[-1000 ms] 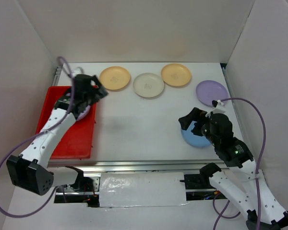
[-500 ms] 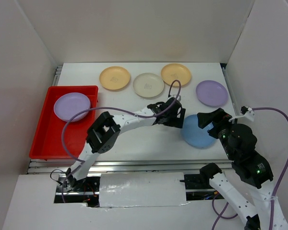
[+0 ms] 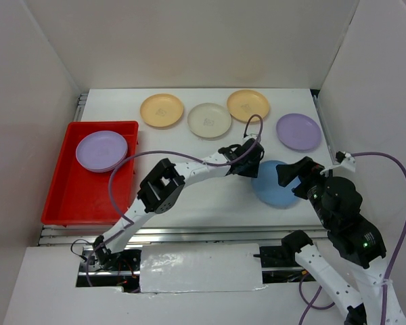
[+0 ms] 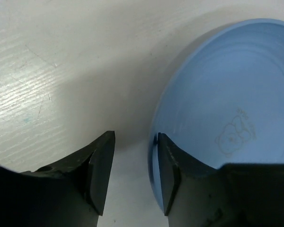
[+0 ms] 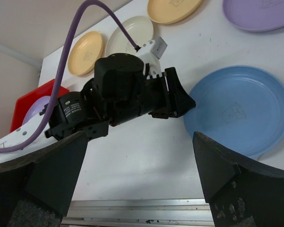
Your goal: Place the plates into the plastic bin on the countertop
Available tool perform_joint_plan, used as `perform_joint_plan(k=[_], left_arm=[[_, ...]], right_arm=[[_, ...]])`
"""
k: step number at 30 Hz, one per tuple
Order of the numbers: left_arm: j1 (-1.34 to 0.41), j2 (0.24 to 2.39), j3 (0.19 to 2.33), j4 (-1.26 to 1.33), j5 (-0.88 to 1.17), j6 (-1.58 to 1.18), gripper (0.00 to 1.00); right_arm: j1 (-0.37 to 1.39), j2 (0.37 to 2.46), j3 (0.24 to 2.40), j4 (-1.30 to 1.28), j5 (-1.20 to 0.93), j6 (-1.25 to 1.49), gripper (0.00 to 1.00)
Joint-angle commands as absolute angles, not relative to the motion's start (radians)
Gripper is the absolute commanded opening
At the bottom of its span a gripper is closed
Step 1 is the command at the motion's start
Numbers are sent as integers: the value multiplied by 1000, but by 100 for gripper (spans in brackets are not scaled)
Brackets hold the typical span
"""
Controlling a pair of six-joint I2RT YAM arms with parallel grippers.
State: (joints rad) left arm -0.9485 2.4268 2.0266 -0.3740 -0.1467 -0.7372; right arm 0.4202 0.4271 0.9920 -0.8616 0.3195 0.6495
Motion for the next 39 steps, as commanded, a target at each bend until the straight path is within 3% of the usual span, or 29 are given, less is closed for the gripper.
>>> perform_joint_plan(k=[1,2,4,8,11,18,23,34,36,37,39], left_arm=[[-986,2468,2060,-429,-210,-727,54],[-991,2465,2063,-442,-224,-723,30],[-1006,2422,2048,-475,-305,-726,0],[-985,2180,1774,-538,-506,-846,0],[-861,1924,1553,-616,-584,-960,0],[-248,1265,1111,-537,-468,-1048,0],[136,1236,1077,-562,-367,-1043,0],[373,1400,1206,-600,-333,-966,0],[374,1430,1216,-594,-302,-937,15],[374,1443,1219,-594,-302,-937,43],[374,1443,1220,-589,-275,-921,77]], right_arm=[[414,422,988,-854,299,626,100],[416,425,988,-853,295,624,100],[414,431,986,-851,288,624,100],[413,436,980,-844,290,620,100],[411,442,957,-813,270,618,100],[403,528,795,-626,152,644,100],[397,641,747,-491,68,664,100],[390,695,779,-442,5,643,100],[388,699,772,-431,-28,644,100],[388,701,769,-430,-38,643,100],[388,710,769,-423,-46,643,100]])
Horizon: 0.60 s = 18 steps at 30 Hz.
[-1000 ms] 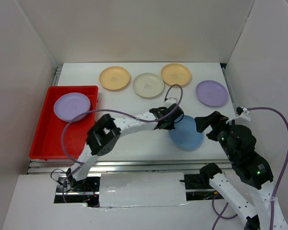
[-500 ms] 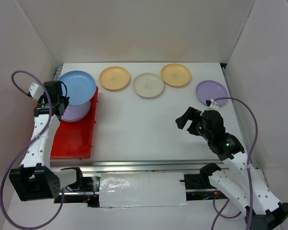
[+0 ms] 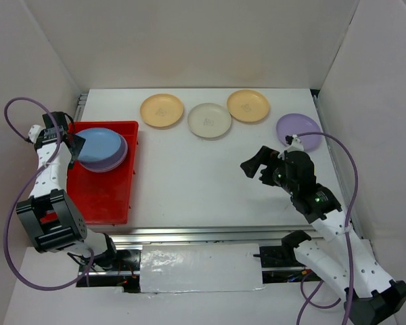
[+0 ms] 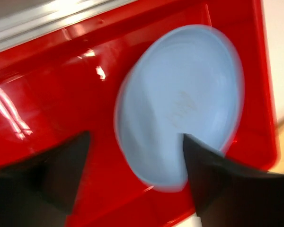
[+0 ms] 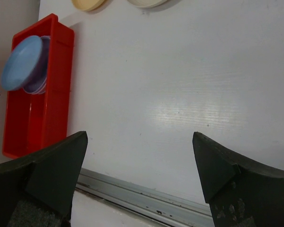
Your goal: Place the plates into the plastic bin on the countertop
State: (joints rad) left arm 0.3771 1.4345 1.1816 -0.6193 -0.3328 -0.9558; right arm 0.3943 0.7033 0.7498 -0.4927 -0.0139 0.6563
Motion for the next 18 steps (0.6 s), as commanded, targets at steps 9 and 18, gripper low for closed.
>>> perform_joint_plan(k=[9,18], left_arm=[[307,1339,1292,-693,-125,-735,99],[-67,1065,1160,-713,-19,-503,99]], right_arm=[[388,816,762,-313,-83,637,100],[282,1484,1047,-117,-20,785,100]])
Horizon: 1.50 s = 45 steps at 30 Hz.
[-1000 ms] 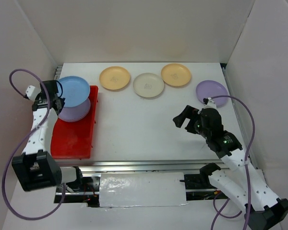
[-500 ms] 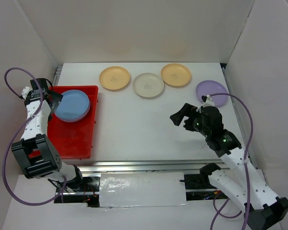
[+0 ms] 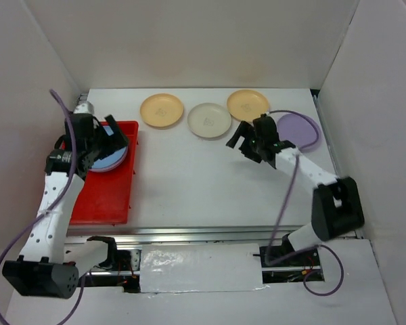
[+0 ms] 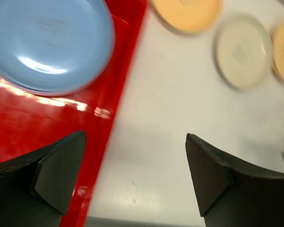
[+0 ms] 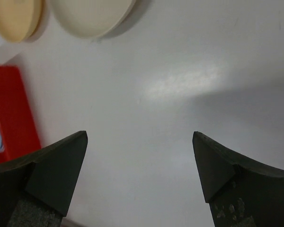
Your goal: Place the plates into the plastic bin on the countertop
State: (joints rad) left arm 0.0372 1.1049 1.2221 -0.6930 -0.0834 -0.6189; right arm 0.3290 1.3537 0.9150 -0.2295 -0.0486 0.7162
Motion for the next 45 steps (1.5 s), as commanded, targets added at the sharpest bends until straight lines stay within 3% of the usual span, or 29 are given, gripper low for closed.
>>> perform_joint_plan(k=[1,8,14,19,22,24,28,30,34,39,45], left_arm=[[-92,1048,1140,-707,-12,-483,99],[-189,942,997,-669,11,-419,99],[-210,875,971,-673,-98,-466,99],[-206,865,973,-680,-109,-466,99],[-193,867,971,-680,-100,-460,99],[-180,870,971,-678,-95,-457,99],[-158,879,973,-681,-97,-459,99],[-158,882,973,-684,-101,-462,99],[-161,899,979,-683,-127,-492,99],[-211,1041,1012,-609,106,-531,99],[-455,1265,1133,-554,33,-601,99]], right_arm=[[278,1608,1092,-114,-20,796,100],[216,1974,1426,-100,-35,864,98],[230,2273,1843,-438,-66,804,92],[250,2345,1908,-512,-37,773,81],[252,2327,1873,-502,-14,772,66],[255,2313,1856,-496,-9,765,48],[259,2280,1798,-477,-3,758,26],[270,2246,1760,-488,-3,741,0],[336,2061,1567,-453,159,695,0],[532,1761,1407,-576,392,569,0],[692,1517,1274,-621,327,540,0]])
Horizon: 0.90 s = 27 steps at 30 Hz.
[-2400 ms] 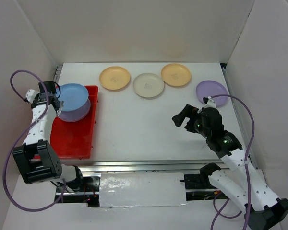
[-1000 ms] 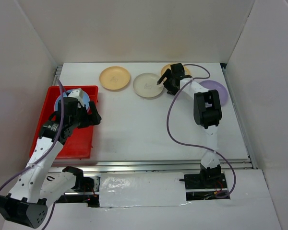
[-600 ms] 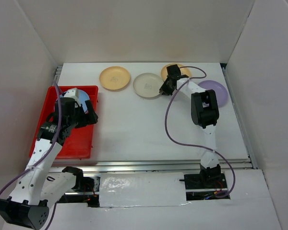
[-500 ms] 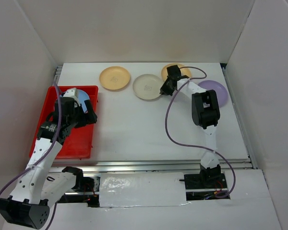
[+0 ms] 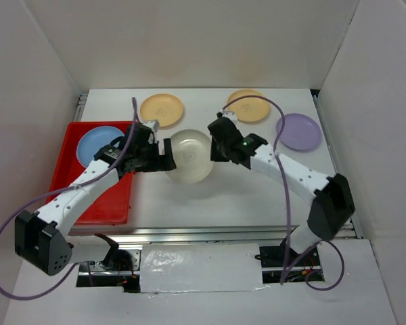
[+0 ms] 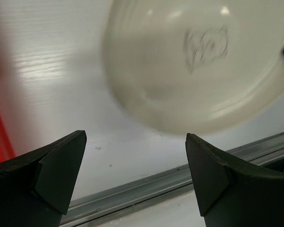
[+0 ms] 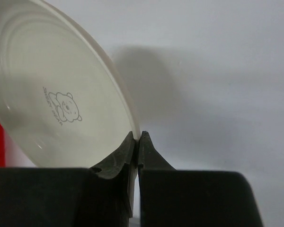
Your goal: Place the plates into the plastic bin on the countertop
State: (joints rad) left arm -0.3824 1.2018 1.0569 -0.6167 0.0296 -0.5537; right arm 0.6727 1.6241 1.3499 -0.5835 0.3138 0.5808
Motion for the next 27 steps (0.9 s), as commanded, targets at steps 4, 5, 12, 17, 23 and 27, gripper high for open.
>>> perform_joint_plan(k=[4,5,12,17,23,27], left_arm=[[-557,1333,1175,-589,-84,-652,96],[-571,1335,1181,-607,-106,-658,95],[-638,1305,1172,-626,-190,-699,12],[-657,1281,1206,-666,-294,-747,0],[-242,1174,1207,-716,-237,-795,0],[202,1176,1203,-693,-60,-799,0]], right_arm=[[721,1298,1175,-528,145,558,0],[721,1270,1164,-513,135,560,0],[726,1125,1089,-499,61,572,0],[718,1080,1043,-489,47,594,95],[612,937,901,-494,91,618,100],[523,871,836,-491,12,600,100]])
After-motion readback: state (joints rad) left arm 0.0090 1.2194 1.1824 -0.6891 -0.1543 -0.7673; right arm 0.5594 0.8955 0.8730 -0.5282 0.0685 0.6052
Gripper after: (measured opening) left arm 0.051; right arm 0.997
